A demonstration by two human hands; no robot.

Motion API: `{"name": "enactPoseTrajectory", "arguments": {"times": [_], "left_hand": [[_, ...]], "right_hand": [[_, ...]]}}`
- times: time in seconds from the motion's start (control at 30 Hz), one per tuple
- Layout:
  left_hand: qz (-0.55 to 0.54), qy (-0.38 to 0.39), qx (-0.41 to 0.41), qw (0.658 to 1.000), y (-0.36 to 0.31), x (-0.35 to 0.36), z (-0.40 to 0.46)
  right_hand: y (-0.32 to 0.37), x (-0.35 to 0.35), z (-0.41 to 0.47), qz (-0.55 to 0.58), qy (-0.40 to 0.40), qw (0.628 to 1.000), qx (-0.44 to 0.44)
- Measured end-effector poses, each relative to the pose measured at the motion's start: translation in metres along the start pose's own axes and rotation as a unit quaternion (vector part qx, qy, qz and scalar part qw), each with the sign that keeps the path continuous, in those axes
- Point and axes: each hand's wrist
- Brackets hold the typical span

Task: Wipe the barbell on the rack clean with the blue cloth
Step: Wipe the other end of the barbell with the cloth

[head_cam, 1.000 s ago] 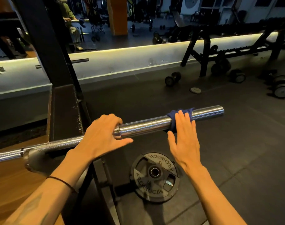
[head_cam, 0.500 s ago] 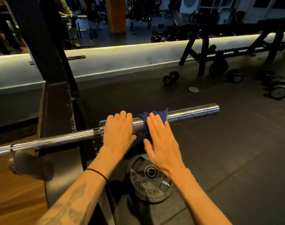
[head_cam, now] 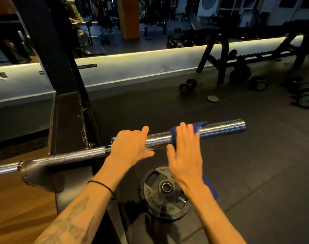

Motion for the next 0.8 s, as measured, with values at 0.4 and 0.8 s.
{"name": "enactPoseTrajectory", "arguments": {"times": [0.4,0.8], "left_hand": [[-0.047,0.011,0.047,0.998,0.005,-0.001,0.004],[-0.158,0.125,0.08,0.976,0.023,-0.006,0.026]], "right_hand": [[-0.073,-0.042,0.004,-0.082,0.017,0.996,0.017],[-0.028,-0.021,0.0,-0.073,0.092,0.986,-0.122]]}}
Point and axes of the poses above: each hand's wrist, its own z-axis towards the middle knuckle, its own x-axis out of the palm, y = z × x, and after that the axes turned 9 degrees about y, right-handed
